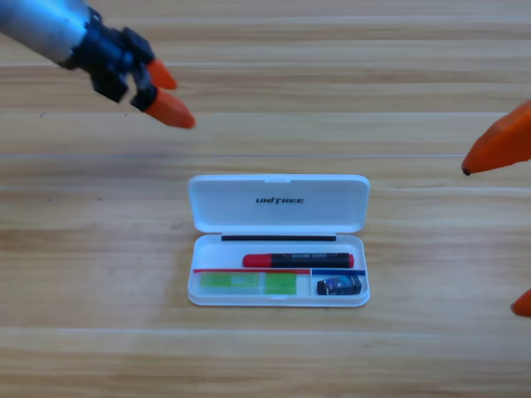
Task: Clean up eraser and pencils
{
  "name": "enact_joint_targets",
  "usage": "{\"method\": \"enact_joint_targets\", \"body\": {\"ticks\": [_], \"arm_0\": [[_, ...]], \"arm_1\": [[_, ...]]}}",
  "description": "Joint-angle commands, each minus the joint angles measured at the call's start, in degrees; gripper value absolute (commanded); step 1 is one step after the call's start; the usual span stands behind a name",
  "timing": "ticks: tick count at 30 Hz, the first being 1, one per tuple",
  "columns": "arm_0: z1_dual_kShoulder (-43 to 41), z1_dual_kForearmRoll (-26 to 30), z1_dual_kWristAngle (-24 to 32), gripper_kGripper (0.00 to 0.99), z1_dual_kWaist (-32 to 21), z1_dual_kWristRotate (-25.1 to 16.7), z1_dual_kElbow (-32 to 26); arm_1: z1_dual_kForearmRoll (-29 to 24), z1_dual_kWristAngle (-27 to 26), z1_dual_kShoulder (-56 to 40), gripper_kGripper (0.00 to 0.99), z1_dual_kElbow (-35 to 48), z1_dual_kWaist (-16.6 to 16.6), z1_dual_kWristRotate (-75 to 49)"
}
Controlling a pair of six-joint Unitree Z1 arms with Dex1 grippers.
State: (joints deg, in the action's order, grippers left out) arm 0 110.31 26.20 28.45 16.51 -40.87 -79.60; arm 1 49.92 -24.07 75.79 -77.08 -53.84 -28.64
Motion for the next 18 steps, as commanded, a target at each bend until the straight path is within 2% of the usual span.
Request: {"method": "enact_joint_targets", "body": {"ticks": [1,3,6,9,15,18], "arm_0": [[3.07,-0.62,-1.73,0.647,6.96,-3.95,2.70],[3.69,-0.71,-3.40,0.463,8.28,-5.80,2.26],[4.13,-2.11,-4.37,0.000,9.42,-7.47,2.52],[4.22,-5.01,-6.74,0.000,9.59,-5.53,4.10],[6.06,-5.89,-7.62,0.000,9.68,-9.23,5.60],[6.15,-8.09,-7.62,0.000,9.68,-9.58,7.44]], "arm_1": [[-1.67,0.60,-1.44,0.954,2.20,1.55,0.43],[-1.67,0.34,-1.26,0.954,2.20,1.55,0.43],[-1.67,0.34,-1.26,0.954,2.20,1.55,0.43],[-1.67,0.08,-1.26,0.954,2.29,1.55,0.43],[-1.67,-0.19,-0.91,0.954,2.03,1.55,0.43],[-1.67,-0.28,-0.65,0.954,2.03,1.55,0.43]]}}
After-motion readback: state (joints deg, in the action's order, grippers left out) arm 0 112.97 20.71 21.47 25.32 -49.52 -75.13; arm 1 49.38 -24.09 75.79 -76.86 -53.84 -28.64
